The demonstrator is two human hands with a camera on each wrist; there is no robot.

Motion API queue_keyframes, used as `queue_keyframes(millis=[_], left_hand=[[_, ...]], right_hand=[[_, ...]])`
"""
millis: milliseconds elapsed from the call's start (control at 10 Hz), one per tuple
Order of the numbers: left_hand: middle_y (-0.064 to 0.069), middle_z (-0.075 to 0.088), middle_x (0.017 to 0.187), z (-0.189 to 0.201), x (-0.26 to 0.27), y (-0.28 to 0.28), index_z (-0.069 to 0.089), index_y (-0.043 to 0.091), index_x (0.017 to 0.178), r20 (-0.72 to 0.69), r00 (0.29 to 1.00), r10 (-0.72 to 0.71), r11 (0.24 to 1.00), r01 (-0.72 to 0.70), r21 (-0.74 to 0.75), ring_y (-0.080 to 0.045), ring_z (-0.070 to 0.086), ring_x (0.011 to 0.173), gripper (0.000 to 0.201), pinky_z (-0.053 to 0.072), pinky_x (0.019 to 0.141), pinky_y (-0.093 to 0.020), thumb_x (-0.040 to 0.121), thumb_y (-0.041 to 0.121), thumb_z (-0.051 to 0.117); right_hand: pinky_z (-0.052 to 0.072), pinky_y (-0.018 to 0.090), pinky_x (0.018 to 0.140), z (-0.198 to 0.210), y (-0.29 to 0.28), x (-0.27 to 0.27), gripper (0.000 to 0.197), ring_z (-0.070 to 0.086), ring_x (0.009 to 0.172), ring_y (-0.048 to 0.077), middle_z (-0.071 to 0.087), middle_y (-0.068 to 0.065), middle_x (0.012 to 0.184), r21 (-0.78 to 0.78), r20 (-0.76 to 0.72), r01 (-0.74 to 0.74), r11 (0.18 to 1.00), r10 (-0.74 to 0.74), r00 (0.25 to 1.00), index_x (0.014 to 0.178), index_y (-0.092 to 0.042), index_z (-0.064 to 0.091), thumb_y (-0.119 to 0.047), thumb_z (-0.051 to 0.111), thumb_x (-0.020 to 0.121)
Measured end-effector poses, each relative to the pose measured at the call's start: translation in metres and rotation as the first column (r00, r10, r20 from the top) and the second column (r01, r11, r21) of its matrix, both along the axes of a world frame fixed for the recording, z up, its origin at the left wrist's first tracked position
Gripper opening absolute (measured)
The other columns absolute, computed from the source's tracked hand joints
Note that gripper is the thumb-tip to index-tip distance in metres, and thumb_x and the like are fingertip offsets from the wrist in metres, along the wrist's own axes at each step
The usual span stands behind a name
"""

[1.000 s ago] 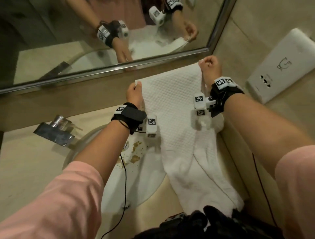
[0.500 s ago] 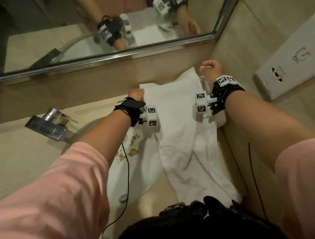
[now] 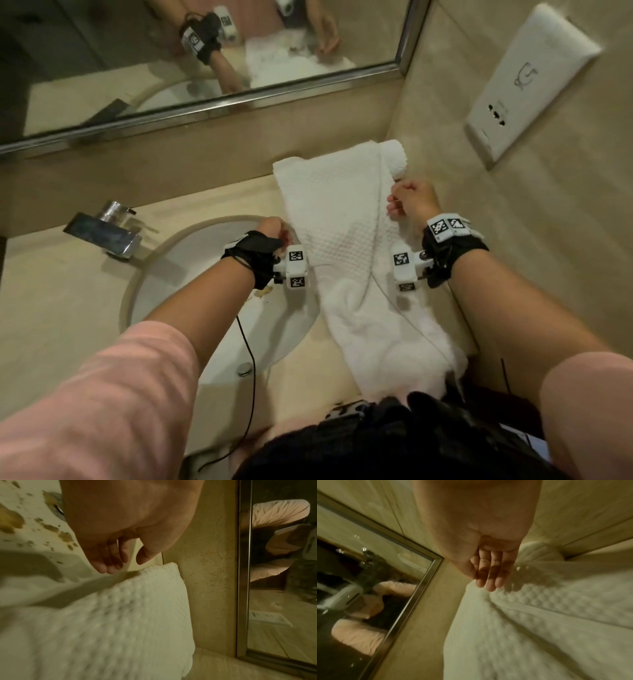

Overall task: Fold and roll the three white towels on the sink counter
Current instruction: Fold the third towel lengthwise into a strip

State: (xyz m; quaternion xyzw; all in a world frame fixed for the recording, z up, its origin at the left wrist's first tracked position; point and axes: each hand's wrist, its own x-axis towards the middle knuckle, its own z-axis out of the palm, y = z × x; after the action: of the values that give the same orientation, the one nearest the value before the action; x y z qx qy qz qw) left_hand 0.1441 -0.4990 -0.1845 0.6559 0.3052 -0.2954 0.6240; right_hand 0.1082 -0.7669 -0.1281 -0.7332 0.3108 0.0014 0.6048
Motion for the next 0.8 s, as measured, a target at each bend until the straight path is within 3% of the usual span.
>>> queue_keyframes(millis=[100,200,300,400,500,600,700,800], left_hand=[[-0.006,0.043,0.074,0.013,-0.038,-0.011,0.045,0.009,0.105,-0.073,0.994,0.083,0.995,-0.086,-0.04,-0.019,0.045,0.061,0.016,0.04,0.056,-0.03,0.099,0.024,0.044],[-0.005,0.04,0.068,0.01,-0.051,-0.02,0.046,0.012,0.078,-0.096,0.989,0.113,0.987,-0.123,-0.108,-0.019,0.039,0.056,0.03,0.033,0.054,-0.031,0.101,0.029,0.04],[-0.003,0.042,0.068,-0.013,-0.061,-0.024,0.046,0.018,0.066,-0.121,0.99,0.078,0.988,-0.093,-0.126,-0.02,0.039,0.057,0.035,0.033,0.056,-0.03,0.094,0.039,0.047],[-0.004,0.057,0.066,0.0,-0.073,-0.03,0.056,0.014,0.072,-0.116,0.989,0.094,0.978,-0.114,-0.173,-0.022,0.051,0.064,0.037,0.044,0.064,-0.03,0.097,0.039,0.045],[-0.007,0.063,0.076,-0.002,-0.082,-0.035,0.059,0.008,0.082,-0.079,0.995,0.056,0.977,-0.071,-0.203,-0.023,0.056,0.07,0.033,0.048,0.066,-0.033,0.102,0.027,0.042],[-0.008,0.056,0.081,-0.003,-0.084,-0.035,0.058,0.006,0.085,-0.05,0.997,0.06,0.986,-0.067,-0.154,-0.023,0.053,0.071,0.026,0.047,0.068,-0.034,0.102,0.019,0.042],[-0.007,0.052,0.077,0.0,-0.083,-0.033,0.055,0.009,0.082,-0.029,0.997,0.076,0.99,-0.079,-0.117,-0.023,0.05,0.068,0.028,0.044,0.067,-0.033,0.101,0.024,0.041],[-0.003,0.05,0.079,-0.027,-0.071,-0.029,0.049,0.02,0.076,0.005,0.999,0.048,0.994,-0.047,-0.094,-0.02,0.05,0.067,0.021,0.046,0.073,-0.035,0.091,0.034,0.043]], right_hand=[[0.047,0.033,0.065,-0.017,0.002,-0.023,0.021,0.055,0.063,0.022,0.061,0.008,0.067,-0.222,-0.147,-0.151,0.963,0.12,0.982,0.064,-0.015,0.054,-0.012,0.056,0.085],[0.042,0.025,0.061,-0.021,0.007,-0.041,0.024,0.054,0.063,0.021,0.056,0.006,0.064,-0.348,-0.346,-0.386,0.854,0.266,0.9,0.062,-0.012,0.054,-0.016,0.057,0.085],[0.043,0.028,0.065,-0.021,0.014,-0.048,0.028,0.052,0.061,0.023,0.052,0.003,0.059,-0.337,-0.398,-0.439,0.833,0.296,0.868,0.059,-0.014,0.048,-0.022,0.058,0.085],[0.032,0.025,0.05,-0.016,0.022,-0.051,0.029,0.042,0.054,0.018,0.045,0.002,0.058,-0.305,-0.398,-0.438,0.846,0.305,0.865,0.066,-0.012,0.043,-0.023,0.056,0.09],[0.03,0.027,0.052,-0.016,0.024,-0.053,0.032,0.039,0.056,0.017,0.04,-0.001,0.062,-0.292,-0.319,-0.387,0.875,0.292,0.902,0.067,-0.018,0.035,-0.023,0.054,0.092],[0.034,0.029,0.069,-0.016,0.023,-0.055,0.027,0.044,0.074,0.019,0.047,0.001,0.077,-0.285,-0.271,-0.37,0.884,0.296,0.916,0.07,-0.019,0.04,-0.025,0.052,0.094],[0.035,0.029,0.072,-0.007,0.018,-0.053,0.022,0.045,0.082,0.018,0.048,0.001,0.08,-0.164,-0.134,-0.224,0.961,0.204,0.97,0.074,-0.014,0.045,-0.016,0.048,0.096],[0.033,0.027,0.068,0.006,0.004,-0.053,0.022,0.043,0.086,0.018,0.048,0.004,0.08,0.014,0.031,0.076,0.997,-0.076,0.997,0.071,-0.011,0.045,-0.006,0.043,0.093]])
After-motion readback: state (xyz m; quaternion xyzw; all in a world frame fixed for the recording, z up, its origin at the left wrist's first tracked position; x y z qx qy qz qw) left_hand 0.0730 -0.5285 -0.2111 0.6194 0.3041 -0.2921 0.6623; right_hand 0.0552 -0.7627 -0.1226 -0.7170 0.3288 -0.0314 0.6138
